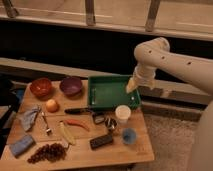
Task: Place pepper in metal cup
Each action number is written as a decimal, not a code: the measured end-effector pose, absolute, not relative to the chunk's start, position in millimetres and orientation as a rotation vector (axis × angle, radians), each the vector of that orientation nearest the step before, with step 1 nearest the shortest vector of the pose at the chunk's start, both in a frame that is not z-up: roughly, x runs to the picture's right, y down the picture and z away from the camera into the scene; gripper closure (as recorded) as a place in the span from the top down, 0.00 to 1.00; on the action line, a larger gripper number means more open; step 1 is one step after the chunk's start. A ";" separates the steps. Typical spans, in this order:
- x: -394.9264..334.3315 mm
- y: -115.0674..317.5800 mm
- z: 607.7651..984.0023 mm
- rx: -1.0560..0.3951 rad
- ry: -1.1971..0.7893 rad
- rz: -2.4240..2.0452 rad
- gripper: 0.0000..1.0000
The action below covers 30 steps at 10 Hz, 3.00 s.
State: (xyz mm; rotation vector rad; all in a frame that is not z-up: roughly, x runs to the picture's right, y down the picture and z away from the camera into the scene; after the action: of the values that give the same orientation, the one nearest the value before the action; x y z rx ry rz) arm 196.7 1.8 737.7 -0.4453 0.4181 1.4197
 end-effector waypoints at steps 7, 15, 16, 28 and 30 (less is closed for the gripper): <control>195.5 1.5 737.9 -0.446 0.417 1.418 0.75; 195.8 1.5 737.9 -0.445 0.418 1.418 0.75; 195.9 1.6 737.8 -0.445 0.418 1.418 0.75; 31.5 52.9 707.0 -0.380 0.306 0.749 0.75; -23.2 72.5 703.1 -0.380 0.286 0.588 0.75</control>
State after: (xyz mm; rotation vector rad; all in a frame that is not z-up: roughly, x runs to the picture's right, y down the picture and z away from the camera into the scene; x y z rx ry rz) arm -23.2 72.5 703.1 -0.3797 0.2862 0.5884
